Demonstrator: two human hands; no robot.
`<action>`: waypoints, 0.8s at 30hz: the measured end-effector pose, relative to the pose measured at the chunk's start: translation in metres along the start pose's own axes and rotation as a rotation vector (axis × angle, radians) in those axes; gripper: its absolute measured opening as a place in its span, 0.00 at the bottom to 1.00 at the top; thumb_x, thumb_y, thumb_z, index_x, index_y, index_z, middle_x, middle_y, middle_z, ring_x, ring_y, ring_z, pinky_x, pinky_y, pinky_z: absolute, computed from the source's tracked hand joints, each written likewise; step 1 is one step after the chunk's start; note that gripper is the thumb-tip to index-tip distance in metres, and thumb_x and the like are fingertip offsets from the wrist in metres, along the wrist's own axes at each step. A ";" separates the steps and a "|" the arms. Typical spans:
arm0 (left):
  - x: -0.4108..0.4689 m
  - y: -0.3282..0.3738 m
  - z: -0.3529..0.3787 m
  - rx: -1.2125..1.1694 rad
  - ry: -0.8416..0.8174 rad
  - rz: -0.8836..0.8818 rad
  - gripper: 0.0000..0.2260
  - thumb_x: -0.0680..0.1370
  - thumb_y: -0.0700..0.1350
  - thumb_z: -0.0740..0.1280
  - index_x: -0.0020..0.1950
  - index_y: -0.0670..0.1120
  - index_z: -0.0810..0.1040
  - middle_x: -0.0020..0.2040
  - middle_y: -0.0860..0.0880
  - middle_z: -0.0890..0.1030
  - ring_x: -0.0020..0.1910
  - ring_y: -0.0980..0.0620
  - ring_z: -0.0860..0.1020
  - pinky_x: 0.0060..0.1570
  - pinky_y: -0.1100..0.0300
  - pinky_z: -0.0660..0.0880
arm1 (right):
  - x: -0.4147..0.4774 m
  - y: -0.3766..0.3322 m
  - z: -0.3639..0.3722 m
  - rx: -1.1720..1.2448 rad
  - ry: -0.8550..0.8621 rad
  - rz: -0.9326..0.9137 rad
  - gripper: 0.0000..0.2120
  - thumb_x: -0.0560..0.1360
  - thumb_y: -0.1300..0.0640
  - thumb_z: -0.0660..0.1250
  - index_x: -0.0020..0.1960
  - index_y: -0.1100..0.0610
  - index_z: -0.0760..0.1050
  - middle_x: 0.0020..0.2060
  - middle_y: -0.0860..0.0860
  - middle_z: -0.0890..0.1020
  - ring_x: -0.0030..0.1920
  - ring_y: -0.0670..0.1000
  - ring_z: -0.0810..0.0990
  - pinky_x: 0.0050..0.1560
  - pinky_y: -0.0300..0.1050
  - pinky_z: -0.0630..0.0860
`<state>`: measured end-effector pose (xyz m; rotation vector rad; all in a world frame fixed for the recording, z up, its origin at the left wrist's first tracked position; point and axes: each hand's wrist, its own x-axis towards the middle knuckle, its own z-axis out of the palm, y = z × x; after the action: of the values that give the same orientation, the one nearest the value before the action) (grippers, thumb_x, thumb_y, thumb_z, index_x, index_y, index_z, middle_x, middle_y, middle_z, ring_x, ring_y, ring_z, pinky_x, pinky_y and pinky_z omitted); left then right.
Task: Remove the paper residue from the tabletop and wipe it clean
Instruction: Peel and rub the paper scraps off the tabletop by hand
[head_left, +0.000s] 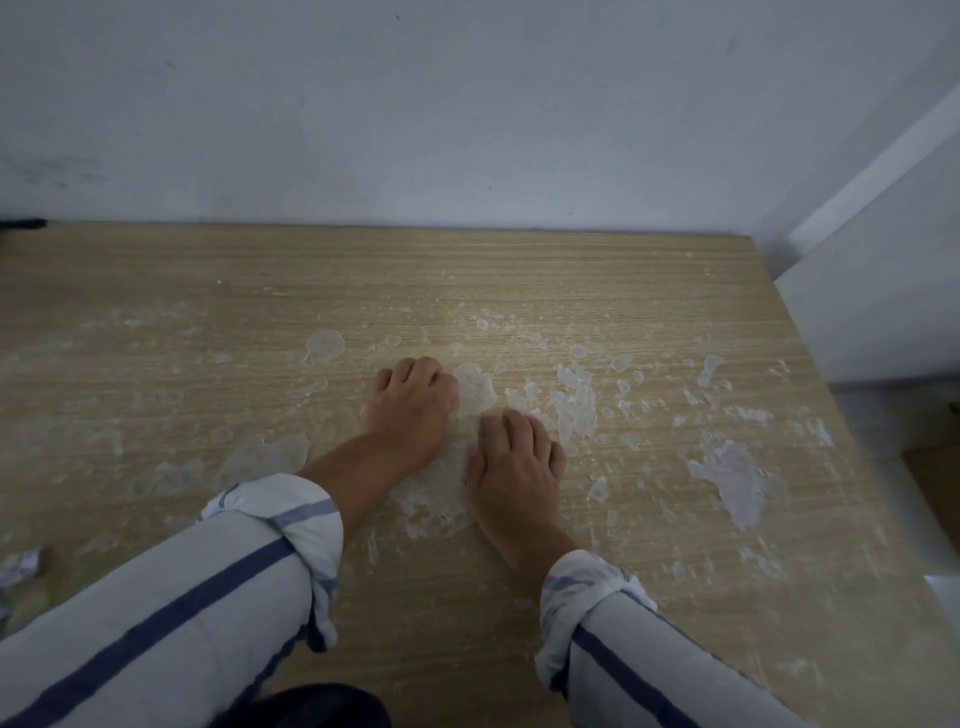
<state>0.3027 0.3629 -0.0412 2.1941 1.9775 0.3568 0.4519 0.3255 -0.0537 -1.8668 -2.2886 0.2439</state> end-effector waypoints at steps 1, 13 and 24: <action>-0.003 0.002 0.001 -0.015 0.022 -0.037 0.05 0.75 0.41 0.60 0.46 0.49 0.75 0.51 0.49 0.73 0.53 0.46 0.70 0.55 0.52 0.64 | 0.000 0.000 0.000 0.001 -0.006 -0.003 0.20 0.76 0.46 0.50 0.63 0.53 0.68 0.63 0.54 0.72 0.66 0.58 0.67 0.63 0.57 0.65; -0.006 0.018 -0.004 -0.075 -0.054 -0.148 0.09 0.77 0.40 0.54 0.49 0.50 0.72 0.51 0.52 0.77 0.53 0.49 0.68 0.53 0.58 0.60 | 0.001 0.000 0.001 -0.002 0.030 0.004 0.19 0.75 0.46 0.52 0.60 0.53 0.70 0.60 0.54 0.75 0.63 0.59 0.72 0.60 0.57 0.69; 0.001 0.032 -0.008 -0.124 -0.046 -0.348 0.09 0.78 0.48 0.58 0.54 0.48 0.74 0.52 0.49 0.79 0.55 0.48 0.72 0.57 0.54 0.65 | 0.000 0.002 0.001 -0.004 -0.021 -0.006 0.20 0.75 0.47 0.51 0.64 0.52 0.67 0.64 0.54 0.72 0.67 0.58 0.66 0.64 0.57 0.64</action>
<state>0.3313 0.3600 -0.0243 1.7264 2.1924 0.3625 0.4533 0.3256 -0.0555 -1.8677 -2.3098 0.2597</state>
